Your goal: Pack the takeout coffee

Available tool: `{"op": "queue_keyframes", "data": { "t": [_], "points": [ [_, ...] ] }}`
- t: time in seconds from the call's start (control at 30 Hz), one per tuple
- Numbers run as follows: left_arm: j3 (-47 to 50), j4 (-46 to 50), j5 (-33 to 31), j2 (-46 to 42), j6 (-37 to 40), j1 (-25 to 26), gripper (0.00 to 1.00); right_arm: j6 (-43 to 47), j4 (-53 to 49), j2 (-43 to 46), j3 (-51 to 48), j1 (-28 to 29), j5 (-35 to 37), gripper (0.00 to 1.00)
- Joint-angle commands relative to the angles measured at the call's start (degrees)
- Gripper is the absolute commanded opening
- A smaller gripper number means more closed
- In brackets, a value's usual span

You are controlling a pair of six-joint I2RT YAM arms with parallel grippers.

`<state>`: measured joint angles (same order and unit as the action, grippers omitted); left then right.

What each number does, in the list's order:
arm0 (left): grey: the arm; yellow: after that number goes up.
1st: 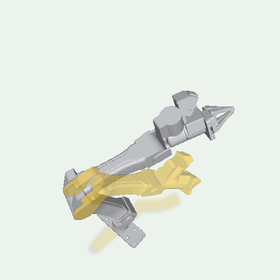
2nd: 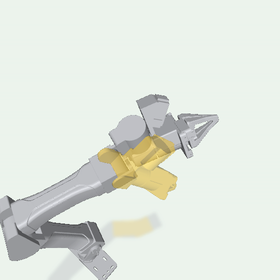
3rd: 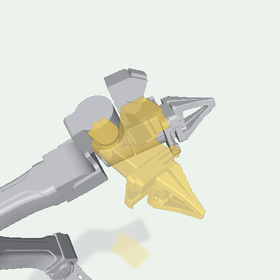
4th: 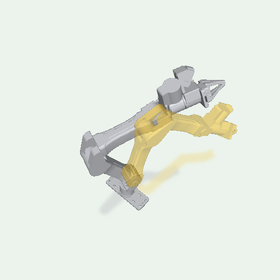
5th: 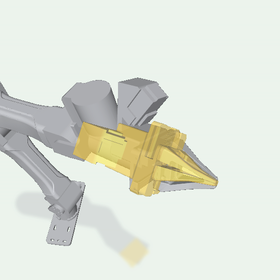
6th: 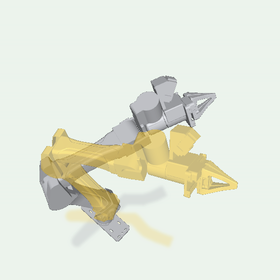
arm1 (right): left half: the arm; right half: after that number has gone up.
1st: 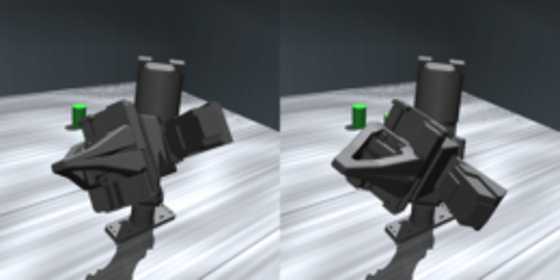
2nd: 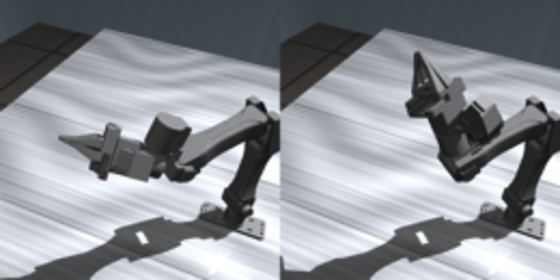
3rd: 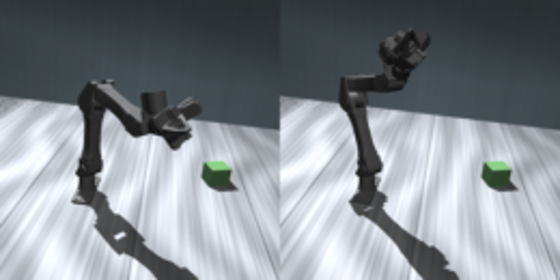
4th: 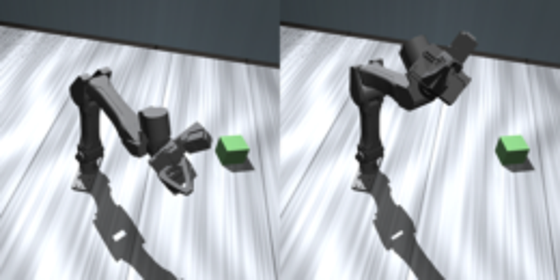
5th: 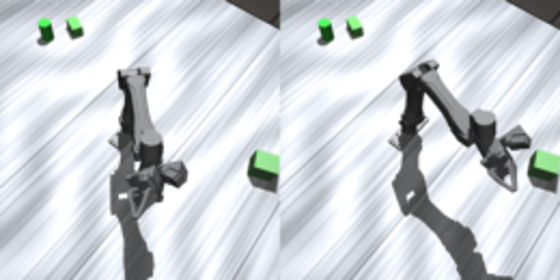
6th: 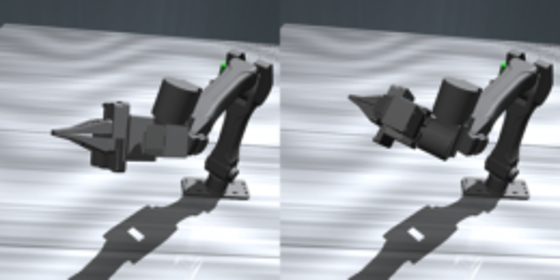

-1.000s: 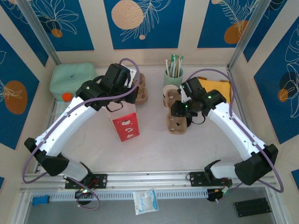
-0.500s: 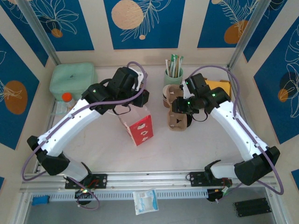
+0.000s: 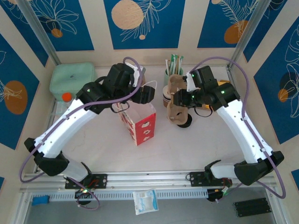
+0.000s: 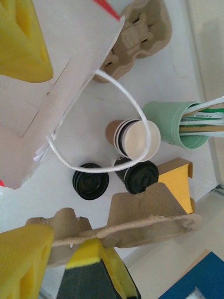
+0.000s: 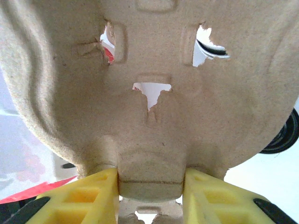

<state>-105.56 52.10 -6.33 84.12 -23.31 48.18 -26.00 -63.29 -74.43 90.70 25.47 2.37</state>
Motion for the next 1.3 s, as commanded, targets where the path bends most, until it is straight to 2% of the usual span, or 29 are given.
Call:
{"op": "queue_keyframes", "data": {
  "t": [0.0, 0.17, 0.33, 0.47, 0.63, 0.83, 0.97, 1.07, 1.2, 1.27],
  "points": [
    [-1.8, 1.77, -4.27, -4.35, 1.16, 0.2, 0.83, 1.03, -2.66, 0.9, 4.31, -0.21, -2.22, 0.35],
    [1.74, 3.25, -10.68, -9.5, 1.64, -0.66, 0.89, 1.03, -4.3, -0.04, 10.24, 1.1, -3.16, 0.35],
    [8.32, 3.54, -13.92, -14.95, 0.97, -3.73, 0.94, 0.86, -6.34, -2.01, 17.1, 5.04, -1.94, 0.36],
    [13.8, 3.13, -14.0, -18.59, 0.13, -7.8, 0.95, 0.32, -7.42, -4.47, 22.63, 8.73, -1.31, 0.35],
    [18.94, 1.58, -10.87, -21.0, -0.27, -12.67, 0.95, 0.11, -8.83, -9.29, 30.34, 13.1, -0.62, 0.35],
    [22.2, -0.65, -7.9, -21.39, 0.02, -16.05, 0.94, 0.29, -11.03, -16.83, 38.68, 17.87, 0.89, 0.36],
    [23.77, -2.03, -6.53, -21.7, 0.45, -16.78, 0.85, 0.76, -12.59, -22.15, 43.46, 20.49, 2.1, 0.35],
    [24.75, -2.6, -5.64, -22.23, 0.55, -16.96, 0.74, 1.2, -14.05, -26.53, 47.18, 21.86, 2.76, 0.35],
    [25.96, -2.88, -4.66, -23.42, 0.33, -17.06, 0.53, 2.04, -16.56, -32.32, 52.53, 23.26, 4.34, 0.35],
    [26.57, -2.92, -4.26, -24.07, -0.04, -16.99, 0.39, 2.31, -17.61, -34.84, 55.03, 23.65, 4.95, 0.35]
  ]
}}
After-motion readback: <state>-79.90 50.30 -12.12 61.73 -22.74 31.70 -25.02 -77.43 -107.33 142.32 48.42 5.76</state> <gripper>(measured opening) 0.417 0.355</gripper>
